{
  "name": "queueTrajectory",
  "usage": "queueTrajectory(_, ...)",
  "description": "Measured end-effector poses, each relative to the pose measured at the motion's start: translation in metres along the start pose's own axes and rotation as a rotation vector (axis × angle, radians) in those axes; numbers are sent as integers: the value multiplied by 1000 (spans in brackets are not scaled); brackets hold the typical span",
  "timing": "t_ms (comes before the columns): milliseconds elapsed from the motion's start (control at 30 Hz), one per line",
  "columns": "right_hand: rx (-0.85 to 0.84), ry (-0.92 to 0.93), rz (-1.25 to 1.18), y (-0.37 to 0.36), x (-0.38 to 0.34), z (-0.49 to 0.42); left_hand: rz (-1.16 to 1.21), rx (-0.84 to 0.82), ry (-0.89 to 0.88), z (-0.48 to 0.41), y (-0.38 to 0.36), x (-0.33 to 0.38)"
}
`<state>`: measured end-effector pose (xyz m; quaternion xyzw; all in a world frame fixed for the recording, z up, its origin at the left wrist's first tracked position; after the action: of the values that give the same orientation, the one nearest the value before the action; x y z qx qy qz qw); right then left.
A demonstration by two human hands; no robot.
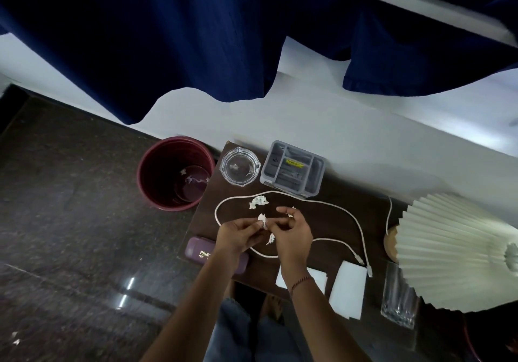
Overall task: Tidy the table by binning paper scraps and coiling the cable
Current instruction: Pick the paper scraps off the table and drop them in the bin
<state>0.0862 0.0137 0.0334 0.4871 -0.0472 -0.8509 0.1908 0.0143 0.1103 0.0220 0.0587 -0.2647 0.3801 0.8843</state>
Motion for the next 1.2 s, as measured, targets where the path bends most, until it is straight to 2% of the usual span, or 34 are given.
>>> queueTrajectory(200,14,-134,-199,-22,1,13,-143,188,-108,-3,15,4)
queueTrajectory(367,-58,-76,-9,-34,-5,8,-296,229,-155,-3,24,10)
queueTrajectory(533,-76,-78,3,-48,-11,5,96,175,-51,-3,36,12)
queueTrajectory(667,-86,-83,10,-62,-13,6,171,126,-61,1,49,12)
queueTrajectory(767,-156,-71,54,-78,-12,8,172,231,-48,-4,65,17)
queueTrajectory(867,-233,-113,-79,-93,-13,11,182,363,-94,-8,84,30)
queueTrajectory(967,-229,-193,-261,-96,-12,13,320,489,-148,-13,106,51)
queueTrajectory(1067,-225,-208,-275,-86,-4,13,417,558,-206,-22,132,73)
queueTrajectory(1200,-178,-202,-269,-67,7,8,415,545,-46,-39,155,79)
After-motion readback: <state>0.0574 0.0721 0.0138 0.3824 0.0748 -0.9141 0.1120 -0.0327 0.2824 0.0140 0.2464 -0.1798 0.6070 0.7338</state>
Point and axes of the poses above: each hand's wrist, its own z-axis away from the middle knuckle, its own y-axis out of the back of the hand, x = y × z, the point moved 4 cm from there along -z, towards the middle knuckle, and after that the axes turned 9 degrees about -z, right-handed, at the moved point
